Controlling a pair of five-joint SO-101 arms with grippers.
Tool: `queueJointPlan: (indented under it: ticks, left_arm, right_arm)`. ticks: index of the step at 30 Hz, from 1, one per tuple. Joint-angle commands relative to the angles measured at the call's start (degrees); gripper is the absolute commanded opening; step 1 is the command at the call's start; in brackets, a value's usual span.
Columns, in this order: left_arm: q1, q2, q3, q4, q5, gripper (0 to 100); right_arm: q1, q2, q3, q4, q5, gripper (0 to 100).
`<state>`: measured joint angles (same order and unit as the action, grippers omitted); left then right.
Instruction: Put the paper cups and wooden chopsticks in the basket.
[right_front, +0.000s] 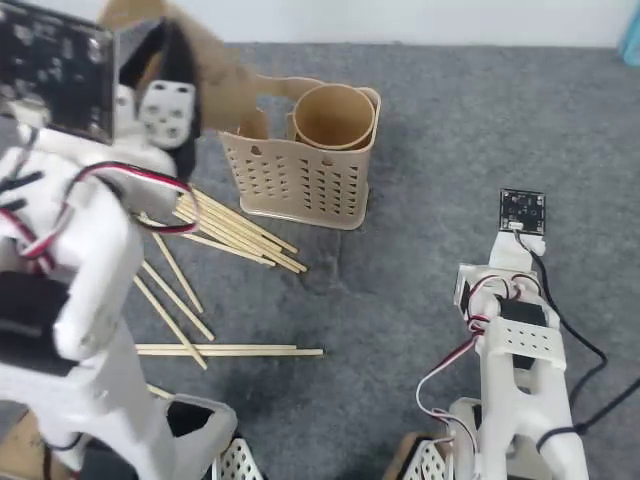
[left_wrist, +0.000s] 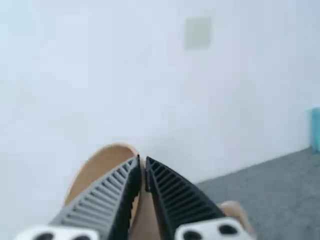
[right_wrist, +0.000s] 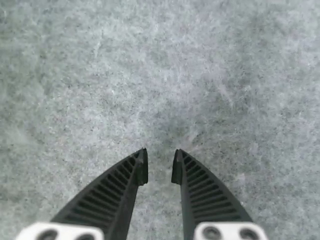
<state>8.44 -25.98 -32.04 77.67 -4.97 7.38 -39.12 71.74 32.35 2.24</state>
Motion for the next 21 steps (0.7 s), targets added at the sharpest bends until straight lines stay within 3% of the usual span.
queueJointPlan:
  ticks: [1,14,21]
  left_arm:
    - [5.6,3.0,-0.2,-5.5,-1.8,1]
    - [9.5,23.8,-0.2,-12.8,-3.4,1]
    - [9.6,28.0,-0.1,-12.9,-3.7,1]
  right_arm:
    - [0.6,-2.5,-0.5,-1.1,1.1,9.1]
    - [0.7,-2.5,-0.8,-1.3,1.1,9.5]
    - [0.7,-2.5,-0.6,-2.7,1.1,9.5]
